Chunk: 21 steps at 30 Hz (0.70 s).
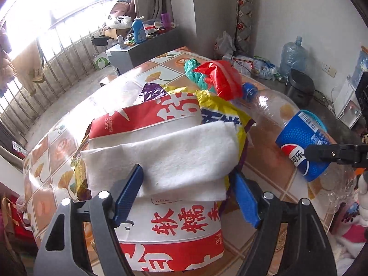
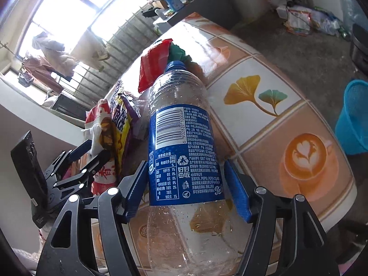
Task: Collect trash
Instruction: 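Grasp the white tissue sheet with the left gripper while the right gripper holds the bottle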
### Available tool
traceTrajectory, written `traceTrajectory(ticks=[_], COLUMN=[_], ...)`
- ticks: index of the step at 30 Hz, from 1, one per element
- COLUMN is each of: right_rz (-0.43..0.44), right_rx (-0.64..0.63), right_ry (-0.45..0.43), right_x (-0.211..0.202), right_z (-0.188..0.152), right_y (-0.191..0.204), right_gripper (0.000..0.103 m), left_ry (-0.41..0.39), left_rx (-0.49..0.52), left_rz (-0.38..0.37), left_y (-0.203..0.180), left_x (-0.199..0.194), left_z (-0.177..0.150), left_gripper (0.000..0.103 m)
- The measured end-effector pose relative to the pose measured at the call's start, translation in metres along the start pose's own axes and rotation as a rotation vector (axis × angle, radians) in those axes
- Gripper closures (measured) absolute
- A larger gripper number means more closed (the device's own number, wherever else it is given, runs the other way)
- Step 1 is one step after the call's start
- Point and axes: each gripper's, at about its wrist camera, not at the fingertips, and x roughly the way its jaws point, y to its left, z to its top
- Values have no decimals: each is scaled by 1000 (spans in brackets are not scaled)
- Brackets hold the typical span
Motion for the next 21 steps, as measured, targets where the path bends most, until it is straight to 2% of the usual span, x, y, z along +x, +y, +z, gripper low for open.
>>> traceTrajectory(ticks=[3,6,9,11,14,17,21], right_rz=[4,4,6,14,26,42,58], right_rx=[1,1,4,12,26,43,57], right_ry=[3,2,-1,0,3,6,1], right_x=[0,-1,-2,-2,-2,-2,-5], right_z=[0,-1,-1,-1,-1,-2,-3], right_y=[-1,-1,-3,-4,-7,-11,-16], right_gripper=[40,40,40,40,40,42,43], left_ry=[-8,-11,-18,-18,-22,-43,-90], left_rx=[-26,-56,-105,-132,-155,-157,-127], left_rz=[-38,-65,-104,-112,-121,-124,-101], left_y=[3,6,12,15,22,25,23], left_x=[-4,-5,-9,-10,-11,-18,-36], left_z=[3,6,10,12,14,16,20], left_gripper=[35,46,62,77,92,98,100])
